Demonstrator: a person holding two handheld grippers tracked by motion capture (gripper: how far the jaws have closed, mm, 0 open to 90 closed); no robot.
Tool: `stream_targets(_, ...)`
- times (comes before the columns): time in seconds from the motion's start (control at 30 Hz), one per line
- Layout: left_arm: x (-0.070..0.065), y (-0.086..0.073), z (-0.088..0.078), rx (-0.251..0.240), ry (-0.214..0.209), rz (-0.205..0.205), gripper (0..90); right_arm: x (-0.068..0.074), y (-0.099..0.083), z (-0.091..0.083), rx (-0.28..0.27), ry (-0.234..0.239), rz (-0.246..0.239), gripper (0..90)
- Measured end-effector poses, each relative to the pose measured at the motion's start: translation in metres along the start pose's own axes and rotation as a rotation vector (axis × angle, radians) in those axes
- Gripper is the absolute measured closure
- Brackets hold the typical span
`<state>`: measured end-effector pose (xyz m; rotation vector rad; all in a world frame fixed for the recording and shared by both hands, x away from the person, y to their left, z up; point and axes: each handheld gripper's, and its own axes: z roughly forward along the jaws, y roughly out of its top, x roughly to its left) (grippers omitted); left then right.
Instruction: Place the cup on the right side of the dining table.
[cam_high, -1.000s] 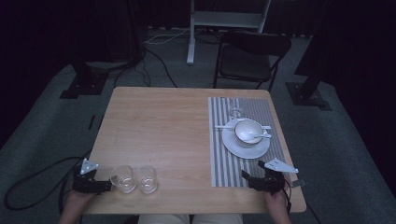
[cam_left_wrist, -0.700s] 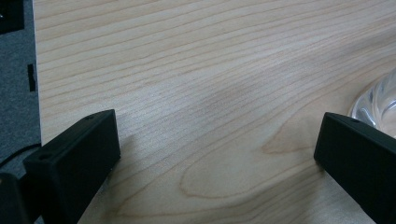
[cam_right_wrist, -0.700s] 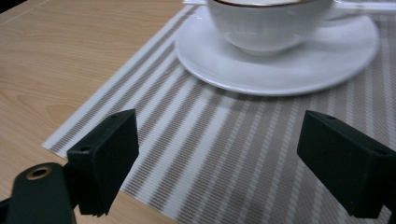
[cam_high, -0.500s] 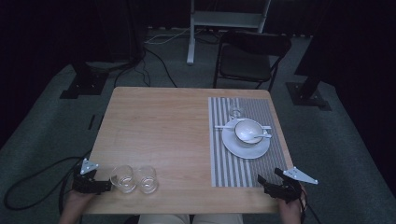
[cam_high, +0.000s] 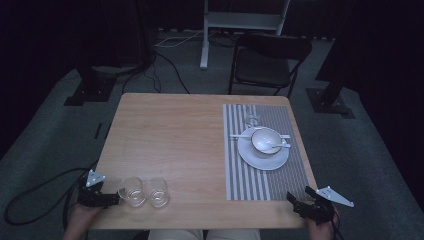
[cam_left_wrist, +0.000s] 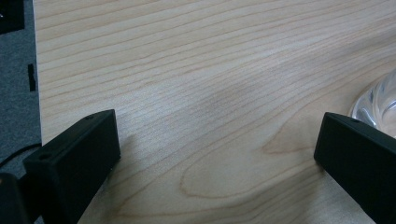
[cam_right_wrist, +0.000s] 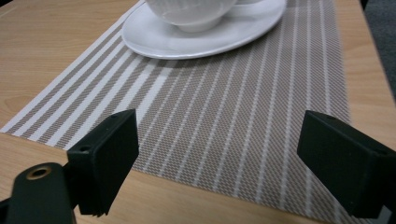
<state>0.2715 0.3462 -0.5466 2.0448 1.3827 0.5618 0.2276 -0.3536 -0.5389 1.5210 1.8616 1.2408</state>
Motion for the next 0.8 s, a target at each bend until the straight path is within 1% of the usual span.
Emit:
stream_targets(0.17, 0.000, 0.000, 0.000, -0.001, 0.002, -0.002, 0.5, -0.008, -0.007, -0.007, -0.004, -0.008, 0.034, 12.3)
stream_targets(0.2, 0.000, 0.000, 0.000, -0.001, 0.002, -0.002, 0.6, -0.009, -0.009, -0.008, -0.004, -0.016, 0.037, 12.2)
stream_targets(0.27, 0.000, 0.000, 0.000, -0.001, 0.003, -0.004, 0.6, -0.011, -0.010, -0.010, -0.007, -0.018, 0.039, 12.2)
stream_targets(0.4, 0.000, 0.000, 0.000, -0.001, 0.004, -0.004, 0.6, -0.016, -0.012, -0.013, -0.011, -0.047, 0.047, 12.2)
stream_targets(0.5, 0.000, 0.000, 0.000, 0.000, 0.004, -0.004, 0.6, -0.023, -0.014, -0.015, -0.012, -0.071, 0.068, 12.3)
stream_targets(0.57, 0.000, 0.000, 0.000, -0.001, 0.004, -0.004, 0.6, -0.026, -0.015, -0.016, -0.016, -0.068, 0.087, 12.3)
stream_targets(0.63, 0.000, 0.000, 0.000, 0.000, 0.004, -0.004, 0.5, -0.027, -0.015, -0.015, -0.014, -0.063, 0.094, 12.3)
stream_targets(0.7, 0.000, 0.000, 0.000, 0.000, 0.004, -0.004, 0.6, -0.026, -0.015, -0.015, -0.013, -0.061, 0.091, 12.3)
stream_targets(0.73, 0.000, 0.000, 0.000, -0.001, 0.003, -0.004, 0.6, -0.026, -0.013, -0.016, -0.015, -0.060, 0.081, 12.3)
stream_targets(0.8, 0.000, 0.000, 0.000, 0.000, 0.004, -0.004, 0.5, -0.021, -0.005, -0.018, -0.026, -0.054, 0.072, 12.3)
